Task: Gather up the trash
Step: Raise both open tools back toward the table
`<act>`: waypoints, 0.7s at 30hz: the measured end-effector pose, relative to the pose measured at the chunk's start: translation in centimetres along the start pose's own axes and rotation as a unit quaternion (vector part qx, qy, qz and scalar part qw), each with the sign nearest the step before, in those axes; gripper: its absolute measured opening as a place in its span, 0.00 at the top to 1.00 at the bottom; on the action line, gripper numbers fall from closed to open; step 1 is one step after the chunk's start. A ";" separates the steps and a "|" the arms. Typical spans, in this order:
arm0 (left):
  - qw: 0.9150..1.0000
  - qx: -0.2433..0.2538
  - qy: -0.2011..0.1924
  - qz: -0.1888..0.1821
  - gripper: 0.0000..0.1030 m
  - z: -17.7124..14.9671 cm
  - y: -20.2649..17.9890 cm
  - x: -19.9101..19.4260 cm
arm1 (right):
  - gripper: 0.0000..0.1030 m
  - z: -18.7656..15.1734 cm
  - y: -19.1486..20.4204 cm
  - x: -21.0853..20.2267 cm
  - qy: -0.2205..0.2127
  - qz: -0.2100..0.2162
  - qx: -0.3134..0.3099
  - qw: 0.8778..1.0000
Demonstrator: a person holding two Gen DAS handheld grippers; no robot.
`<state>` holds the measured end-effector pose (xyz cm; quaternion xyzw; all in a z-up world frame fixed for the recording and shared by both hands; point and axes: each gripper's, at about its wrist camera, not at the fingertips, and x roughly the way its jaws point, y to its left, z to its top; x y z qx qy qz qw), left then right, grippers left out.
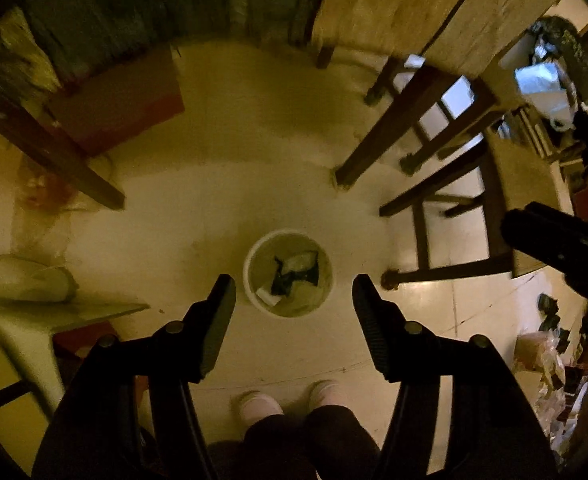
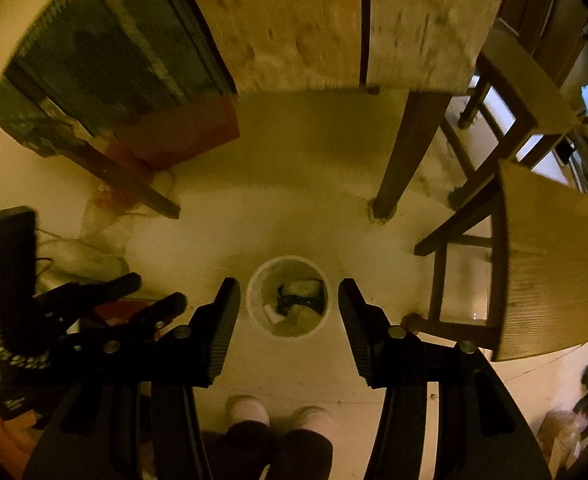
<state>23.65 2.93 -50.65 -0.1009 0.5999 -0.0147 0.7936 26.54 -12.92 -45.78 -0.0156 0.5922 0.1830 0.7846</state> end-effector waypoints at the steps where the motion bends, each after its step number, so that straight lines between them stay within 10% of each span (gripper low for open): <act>1: 1.000 0.000 -0.008 -0.001 0.42 0.2 -0.1 -1.6 | 0.54 0.2 0.2 -1.0 -0.004 0.000 -0.001 1.000; 12: 0.991 0.019 -0.136 0.005 0.42 2.1 -2.1 -21.5 | 0.54 2.3 4.3 -16.3 -0.084 0.002 -0.018 0.996; 21: 0.965 0.022 -0.263 -0.007 0.42 2.4 -3.1 -36.4 | 0.54 2.9 8.3 -29.6 -0.194 -0.006 -0.032 0.980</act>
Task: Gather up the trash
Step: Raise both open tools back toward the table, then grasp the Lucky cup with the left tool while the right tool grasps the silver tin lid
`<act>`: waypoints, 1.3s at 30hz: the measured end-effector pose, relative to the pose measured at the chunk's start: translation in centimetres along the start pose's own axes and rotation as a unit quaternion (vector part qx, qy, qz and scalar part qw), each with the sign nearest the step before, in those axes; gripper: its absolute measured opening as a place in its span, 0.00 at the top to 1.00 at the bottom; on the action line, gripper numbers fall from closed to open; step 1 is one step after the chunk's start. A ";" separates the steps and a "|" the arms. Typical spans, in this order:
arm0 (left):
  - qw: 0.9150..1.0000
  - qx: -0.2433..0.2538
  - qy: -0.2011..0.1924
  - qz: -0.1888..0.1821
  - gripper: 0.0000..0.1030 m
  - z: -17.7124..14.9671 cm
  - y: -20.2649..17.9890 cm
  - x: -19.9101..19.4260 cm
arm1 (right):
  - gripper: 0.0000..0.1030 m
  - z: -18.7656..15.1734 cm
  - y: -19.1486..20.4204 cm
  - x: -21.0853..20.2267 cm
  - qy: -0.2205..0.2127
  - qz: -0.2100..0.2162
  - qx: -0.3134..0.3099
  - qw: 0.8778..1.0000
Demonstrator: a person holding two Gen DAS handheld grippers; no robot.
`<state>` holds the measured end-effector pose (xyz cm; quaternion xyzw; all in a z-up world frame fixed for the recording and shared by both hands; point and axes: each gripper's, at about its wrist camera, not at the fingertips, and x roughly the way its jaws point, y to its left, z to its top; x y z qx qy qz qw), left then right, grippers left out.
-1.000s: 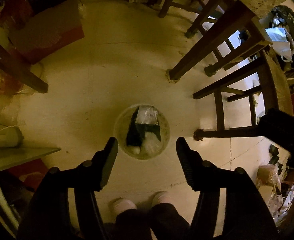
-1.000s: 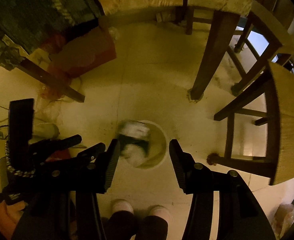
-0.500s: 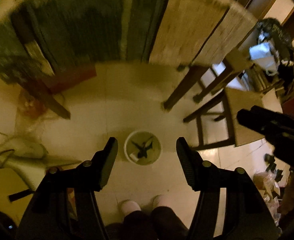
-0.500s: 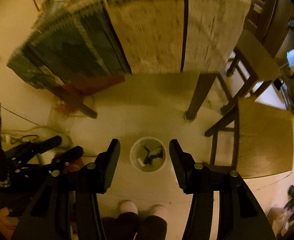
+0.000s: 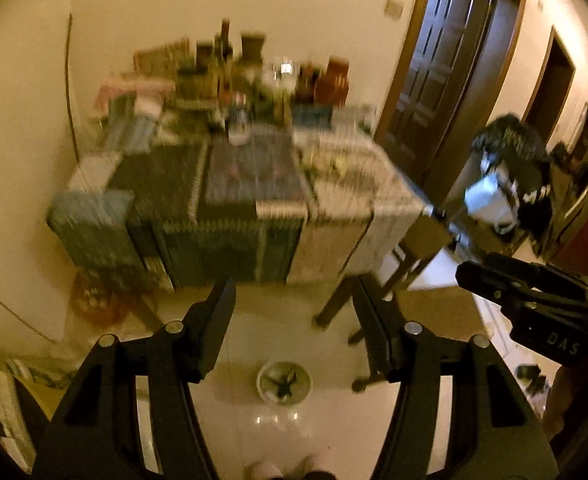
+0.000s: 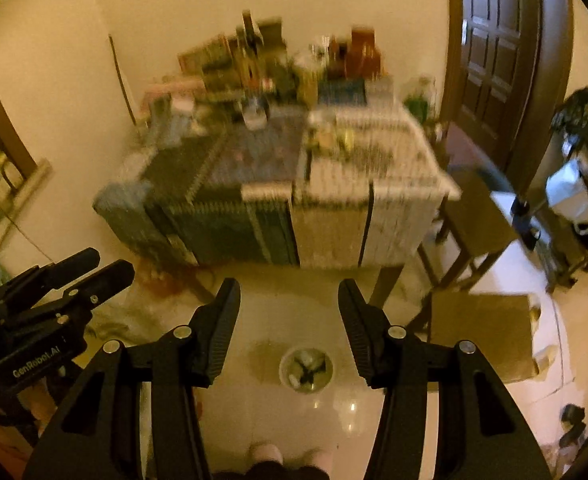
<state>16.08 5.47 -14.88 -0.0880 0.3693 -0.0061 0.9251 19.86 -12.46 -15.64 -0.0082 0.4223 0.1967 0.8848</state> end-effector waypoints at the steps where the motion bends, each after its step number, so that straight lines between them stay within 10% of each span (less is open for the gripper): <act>1: 1.000 0.000 -0.011 -0.002 0.42 0.6 0.0 -1.1 | 0.54 0.5 0.3 -1.4 -0.016 -0.002 -0.002 1.000; 11: 0.992 0.025 -0.122 -0.008 0.29 4.7 0.5 -10.3 | 0.54 3.8 4.1 -11.4 -0.164 -0.037 -0.035 0.985; 16: 0.984 0.040 -0.174 0.002 0.04 5.8 0.5 -12.7 | 0.52 4.8 4.9 -12.3 -0.197 -0.051 -0.035 0.978; 25: 0.986 0.034 -0.163 -0.015 0.02 9.1 0.2 -9.8 | 0.14 6.9 3.2 -11.1 -0.213 -0.058 -0.025 0.975; 39: 0.986 -0.007 -0.162 0.037 0.02 17.8 -2.9 -0.5 | 0.12 16.1 -3.0 -6.1 -0.209 -0.027 -0.057 0.976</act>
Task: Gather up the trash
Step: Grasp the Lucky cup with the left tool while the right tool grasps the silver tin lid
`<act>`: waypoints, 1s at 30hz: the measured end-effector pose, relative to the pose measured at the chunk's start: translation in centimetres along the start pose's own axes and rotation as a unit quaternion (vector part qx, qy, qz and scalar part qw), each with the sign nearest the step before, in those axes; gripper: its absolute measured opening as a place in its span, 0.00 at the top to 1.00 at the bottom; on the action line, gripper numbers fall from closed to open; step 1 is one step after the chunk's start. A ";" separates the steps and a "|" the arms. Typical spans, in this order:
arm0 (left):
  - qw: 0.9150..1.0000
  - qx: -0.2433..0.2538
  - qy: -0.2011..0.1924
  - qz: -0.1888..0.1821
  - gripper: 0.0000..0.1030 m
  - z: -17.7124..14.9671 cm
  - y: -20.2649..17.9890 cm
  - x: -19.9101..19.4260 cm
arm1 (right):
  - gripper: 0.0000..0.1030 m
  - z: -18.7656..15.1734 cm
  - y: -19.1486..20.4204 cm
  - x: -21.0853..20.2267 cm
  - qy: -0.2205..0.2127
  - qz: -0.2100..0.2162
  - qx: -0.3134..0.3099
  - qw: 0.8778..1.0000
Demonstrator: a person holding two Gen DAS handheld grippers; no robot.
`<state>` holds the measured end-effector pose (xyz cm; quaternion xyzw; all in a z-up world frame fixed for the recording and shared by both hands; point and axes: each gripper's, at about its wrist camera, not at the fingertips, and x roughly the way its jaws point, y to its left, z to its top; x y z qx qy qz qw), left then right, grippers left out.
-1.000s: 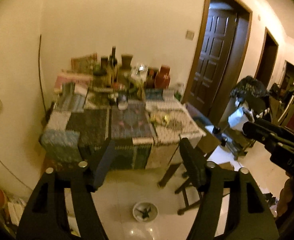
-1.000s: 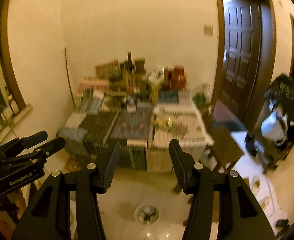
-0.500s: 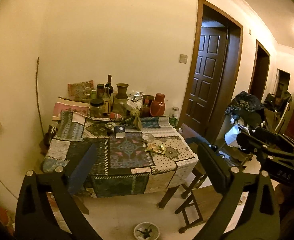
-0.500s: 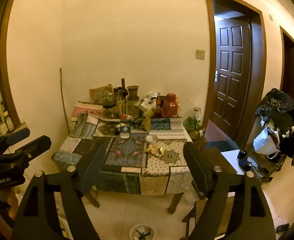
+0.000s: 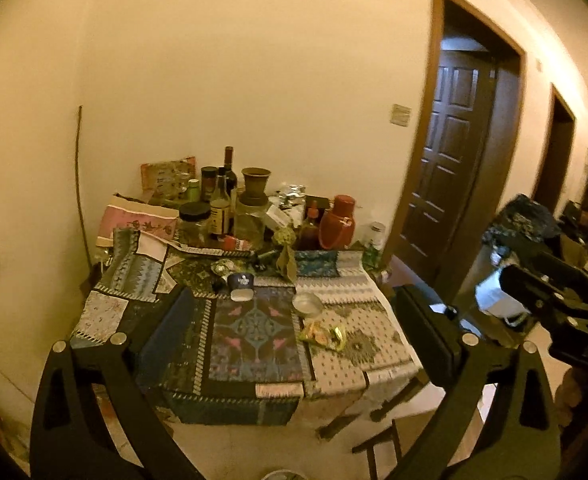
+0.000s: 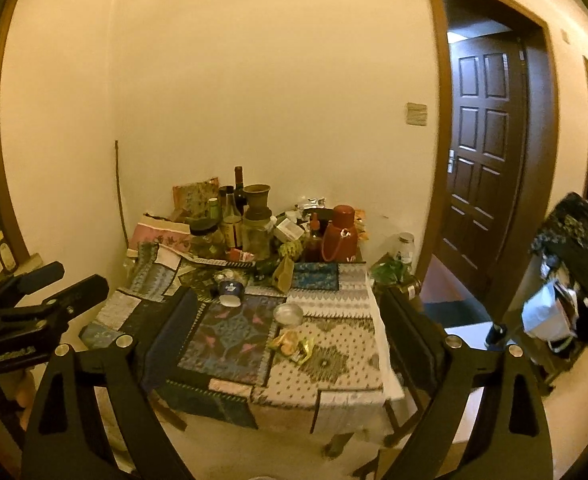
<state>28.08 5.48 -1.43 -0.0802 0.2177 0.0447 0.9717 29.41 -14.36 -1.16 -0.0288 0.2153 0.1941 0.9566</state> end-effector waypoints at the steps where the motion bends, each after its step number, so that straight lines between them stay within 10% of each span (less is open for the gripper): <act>1: 1.000 -0.008 -0.003 0.005 0.02 0.3 -0.2 0.9 | 0.12 0.3 -0.3 0.6 0.002 0.006 -0.004 1.000; 9: 0.996 -0.059 -0.016 0.064 0.02 1.8 0.2 6.7 | 0.12 2.3 -3.0 6.9 0.032 0.041 -0.021 0.998; 20: 0.993 -0.065 0.079 0.067 0.02 2.1 5.5 18.7 | 0.12 2.2 -4.2 17.6 0.117 0.034 0.026 0.992; 30: 0.979 -0.020 0.200 0.033 0.03 0.3 10.6 33.0 | 0.12 -2.4 -4.9 32.6 0.262 -0.014 0.140 0.955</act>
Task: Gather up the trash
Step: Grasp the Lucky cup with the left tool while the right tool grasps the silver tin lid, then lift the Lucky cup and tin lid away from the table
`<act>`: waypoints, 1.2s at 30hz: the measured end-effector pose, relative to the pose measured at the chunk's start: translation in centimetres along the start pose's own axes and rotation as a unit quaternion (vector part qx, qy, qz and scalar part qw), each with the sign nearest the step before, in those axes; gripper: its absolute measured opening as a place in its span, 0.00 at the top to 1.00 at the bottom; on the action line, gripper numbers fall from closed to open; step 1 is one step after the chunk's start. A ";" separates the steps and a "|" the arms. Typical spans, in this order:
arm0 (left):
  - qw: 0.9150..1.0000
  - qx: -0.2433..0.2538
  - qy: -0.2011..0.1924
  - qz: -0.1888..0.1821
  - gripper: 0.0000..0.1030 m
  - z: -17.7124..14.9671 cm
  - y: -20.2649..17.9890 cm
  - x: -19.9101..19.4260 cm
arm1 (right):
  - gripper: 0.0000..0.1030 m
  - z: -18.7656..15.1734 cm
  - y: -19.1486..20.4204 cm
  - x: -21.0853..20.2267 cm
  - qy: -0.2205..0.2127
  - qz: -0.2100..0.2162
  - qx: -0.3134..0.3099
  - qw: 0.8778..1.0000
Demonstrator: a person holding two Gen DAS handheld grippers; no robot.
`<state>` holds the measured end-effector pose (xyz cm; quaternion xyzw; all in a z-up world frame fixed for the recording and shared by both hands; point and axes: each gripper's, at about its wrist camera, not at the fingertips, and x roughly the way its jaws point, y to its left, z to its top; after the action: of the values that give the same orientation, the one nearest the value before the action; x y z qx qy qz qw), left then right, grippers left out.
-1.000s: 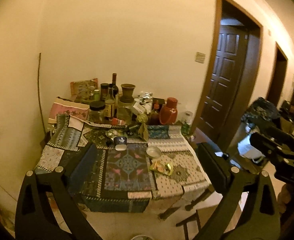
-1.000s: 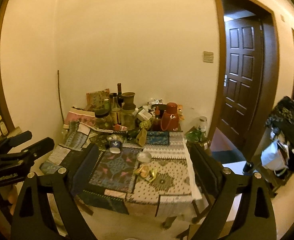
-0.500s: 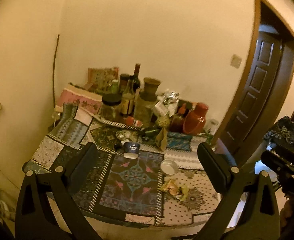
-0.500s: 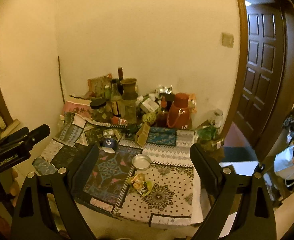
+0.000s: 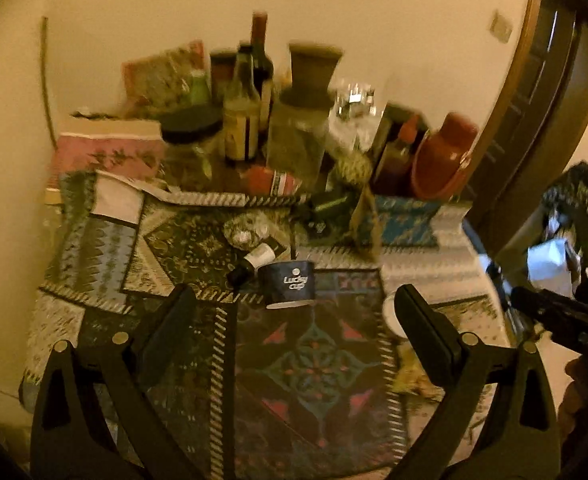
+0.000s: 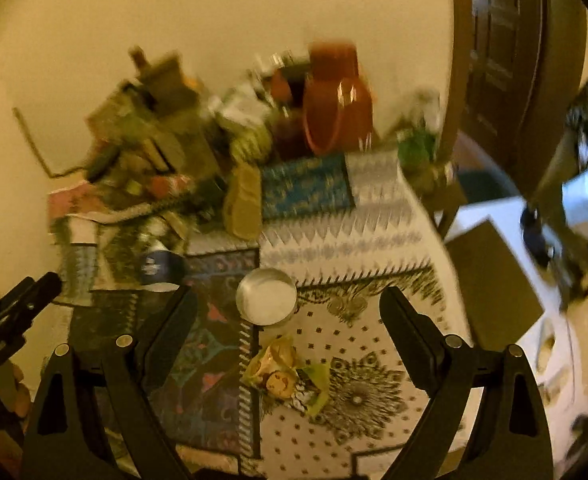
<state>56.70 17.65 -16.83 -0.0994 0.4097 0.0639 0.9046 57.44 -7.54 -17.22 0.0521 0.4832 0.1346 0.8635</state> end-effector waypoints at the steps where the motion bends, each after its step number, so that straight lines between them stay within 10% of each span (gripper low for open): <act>1: 1.000 -0.001 0.010 -0.004 0.03 0.2 0.3 1.4 | 0.12 0.1 0.0 1.3 0.012 -0.002 0.006 1.000; 9: 0.994 -0.014 0.101 -0.036 0.14 0.0 1.4 10.9 | 0.42 -0.8 -1.9 11.0 0.112 0.000 0.073 0.991; 21: 0.989 -0.032 0.139 -0.036 0.15 -0.2 1.6 16.4 | 0.91 -0.9 -0.4 13.7 0.116 -0.025 0.013 0.993; 27: 0.987 -0.026 0.158 -0.032 0.36 -0.3 1.5 18.2 | 0.97 -0.6 -0.4 13.8 0.106 -0.040 0.008 0.993; 36: 0.990 -0.020 0.129 -0.045 0.39 -0.2 0.7 15.3 | 0.97 1.1 -0.1 11.1 0.073 -0.031 0.007 0.997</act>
<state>66.45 18.84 -28.56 -0.1433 0.5164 0.0180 0.8441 63.94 -4.49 -25.76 0.0335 0.5475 0.1079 0.8291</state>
